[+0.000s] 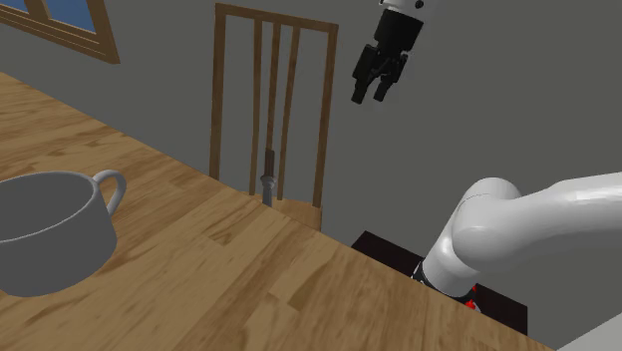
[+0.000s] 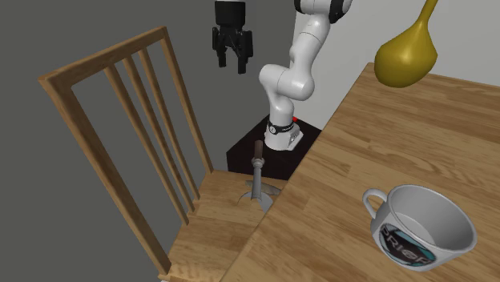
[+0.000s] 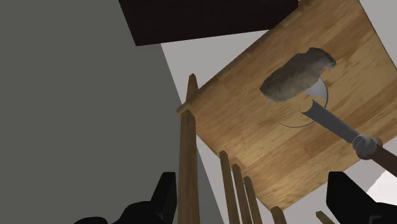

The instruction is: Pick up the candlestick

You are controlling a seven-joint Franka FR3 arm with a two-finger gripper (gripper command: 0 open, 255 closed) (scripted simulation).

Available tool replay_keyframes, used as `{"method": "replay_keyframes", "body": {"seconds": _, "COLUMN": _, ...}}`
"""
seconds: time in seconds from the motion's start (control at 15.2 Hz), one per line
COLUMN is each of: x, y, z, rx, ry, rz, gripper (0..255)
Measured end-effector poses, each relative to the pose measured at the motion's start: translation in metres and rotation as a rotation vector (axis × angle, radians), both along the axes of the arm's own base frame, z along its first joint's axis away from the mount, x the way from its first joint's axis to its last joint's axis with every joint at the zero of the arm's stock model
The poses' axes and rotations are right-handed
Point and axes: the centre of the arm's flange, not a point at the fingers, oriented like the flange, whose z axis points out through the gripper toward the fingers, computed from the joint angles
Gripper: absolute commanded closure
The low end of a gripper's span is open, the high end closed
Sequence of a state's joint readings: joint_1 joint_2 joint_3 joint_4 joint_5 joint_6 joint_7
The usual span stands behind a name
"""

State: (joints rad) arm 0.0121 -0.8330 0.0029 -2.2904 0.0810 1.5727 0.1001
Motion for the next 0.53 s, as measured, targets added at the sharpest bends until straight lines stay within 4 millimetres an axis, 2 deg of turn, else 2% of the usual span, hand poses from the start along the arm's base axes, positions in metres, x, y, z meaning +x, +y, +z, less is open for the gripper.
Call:
{"method": "replay_keyframes", "body": {"seconds": 0.13, "x": 0.001, "y": 0.006, "z": -0.003, "rx": -0.006, "ry": -0.005, "rz": -0.004, "gripper": 0}}
{"method": "replay_keyframes", "body": {"seconds": 0.4, "x": 0.004, "y": 0.049, "z": -0.031, "rx": -0.05, "ry": -0.042, "rz": -0.035, "gripper": 0}}
{"method": "replay_keyframes", "body": {"seconds": 0.53, "x": 0.006, "y": 0.078, "z": -0.043, "rx": -0.074, "ry": -0.063, "rz": -0.052, "gripper": 0}}
